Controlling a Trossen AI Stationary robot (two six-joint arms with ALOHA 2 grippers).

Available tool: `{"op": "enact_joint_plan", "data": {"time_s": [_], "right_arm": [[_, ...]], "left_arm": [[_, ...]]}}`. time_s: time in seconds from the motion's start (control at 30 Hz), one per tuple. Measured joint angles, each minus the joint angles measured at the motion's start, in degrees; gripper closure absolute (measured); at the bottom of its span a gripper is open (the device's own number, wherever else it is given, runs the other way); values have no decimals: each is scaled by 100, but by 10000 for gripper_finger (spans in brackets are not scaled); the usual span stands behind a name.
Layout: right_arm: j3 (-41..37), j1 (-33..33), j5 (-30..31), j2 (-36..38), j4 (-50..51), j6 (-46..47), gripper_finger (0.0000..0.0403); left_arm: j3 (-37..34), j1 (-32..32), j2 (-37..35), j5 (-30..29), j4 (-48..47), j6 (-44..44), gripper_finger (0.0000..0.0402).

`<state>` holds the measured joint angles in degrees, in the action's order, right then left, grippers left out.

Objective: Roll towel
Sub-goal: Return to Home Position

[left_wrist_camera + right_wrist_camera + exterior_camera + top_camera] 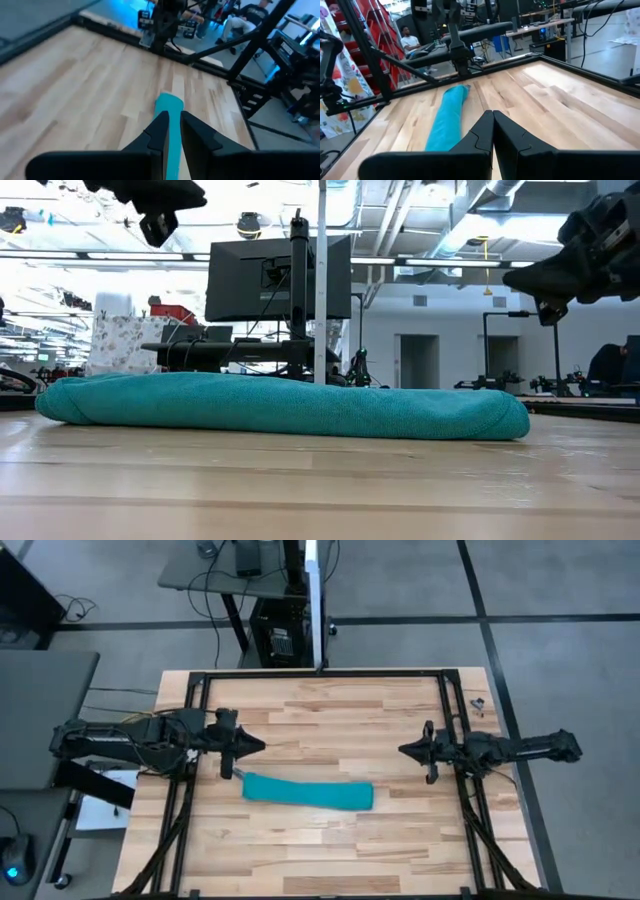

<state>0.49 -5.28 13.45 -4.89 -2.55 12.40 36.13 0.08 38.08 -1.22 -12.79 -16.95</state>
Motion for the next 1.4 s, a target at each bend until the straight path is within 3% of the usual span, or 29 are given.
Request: {"op": "enact_joint_plan", "data": {"time_s": [0.3, 0.67, 0.83, 1.0, 1.1, 1.4], "right_arm": [[-4, 9, 2, -2, -11, 4, 403], [-9, 9, 4, -1, -12, 16, 403], [-9, 7, 9, -9, -20, 17, 403], [-9, 5, 7, -5, -31, 15, 403], [-9, 5, 7, 0, -37, 15, 403], [-9, 5, 10, 3, -42, 13, 403]], "left_arm": [[-1627, 567, -1102, 986, 1222, 517, 370], [-3223, 571, -3801, 935, 1403, 735, 370], [-3538, 572, -3756, 887, 2170, 742, 370], [-3547, 581, -3815, 575, 1849, 1373, 370], [-3551, 581, -3802, 574, 1422, 1414, 370], [-3564, 581, -3787, 239, 1348, 1386, 370]]}}
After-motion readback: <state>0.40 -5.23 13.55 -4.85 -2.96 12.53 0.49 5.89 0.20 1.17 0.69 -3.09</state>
